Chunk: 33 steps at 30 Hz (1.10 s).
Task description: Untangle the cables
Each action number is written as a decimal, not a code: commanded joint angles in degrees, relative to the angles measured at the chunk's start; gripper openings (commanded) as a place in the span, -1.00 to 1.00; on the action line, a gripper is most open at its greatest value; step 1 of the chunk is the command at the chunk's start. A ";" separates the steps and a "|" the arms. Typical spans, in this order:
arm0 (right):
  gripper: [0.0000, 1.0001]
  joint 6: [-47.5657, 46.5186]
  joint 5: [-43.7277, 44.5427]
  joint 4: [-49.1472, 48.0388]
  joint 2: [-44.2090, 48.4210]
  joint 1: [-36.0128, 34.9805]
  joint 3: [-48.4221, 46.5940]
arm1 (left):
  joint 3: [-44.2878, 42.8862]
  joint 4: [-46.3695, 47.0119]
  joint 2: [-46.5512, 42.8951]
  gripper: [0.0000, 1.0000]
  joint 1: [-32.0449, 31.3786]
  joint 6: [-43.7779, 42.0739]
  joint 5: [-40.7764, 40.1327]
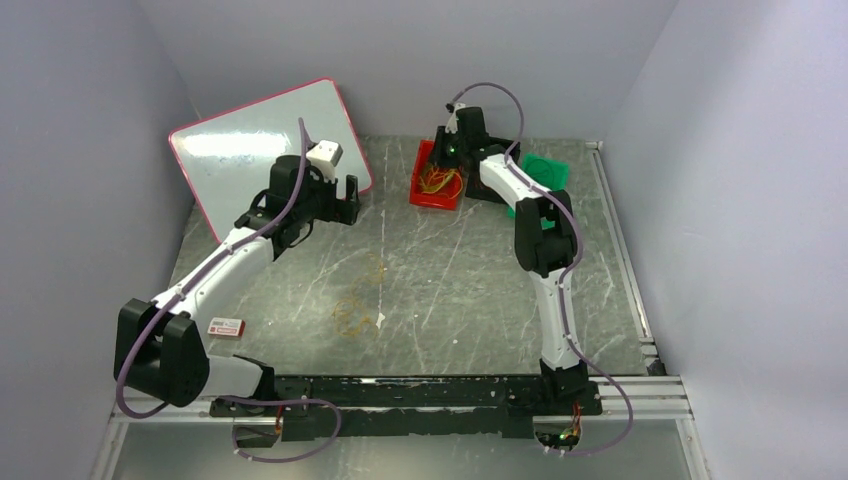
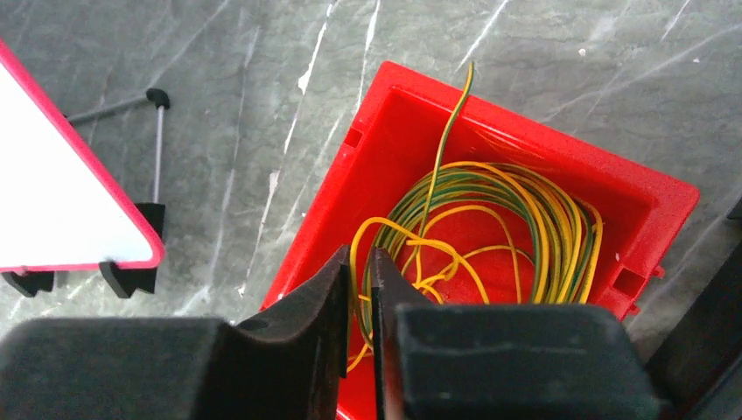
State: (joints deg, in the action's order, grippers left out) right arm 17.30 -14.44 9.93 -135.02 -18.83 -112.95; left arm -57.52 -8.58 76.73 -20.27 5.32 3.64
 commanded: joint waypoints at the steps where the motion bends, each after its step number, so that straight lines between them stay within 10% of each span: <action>1: -0.56 -1.44 0.28 1.75 -1.00 0.09 -2.05 | -1.81 -0.59 0.21 1.00 0.54 -0.31 1.96; 22: 0.23 -3.86 11.28 -0.51 18.82 0.11 11.33 | -2.58 -1.63 1.13 1.00 0.50 -0.27 2.61; 33: -0.06 -2.52 8.82 2.61 26.89 2.55 25.43 | -2.86 -1.96 1.76 0.99 0.50 -0.10 3.73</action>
State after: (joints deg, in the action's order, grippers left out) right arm 14.52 -3.79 10.83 -109.34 -17.89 -89.73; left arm -57.76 -9.72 77.97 -20.27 5.34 5.45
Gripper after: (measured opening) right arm 0.492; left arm 0.996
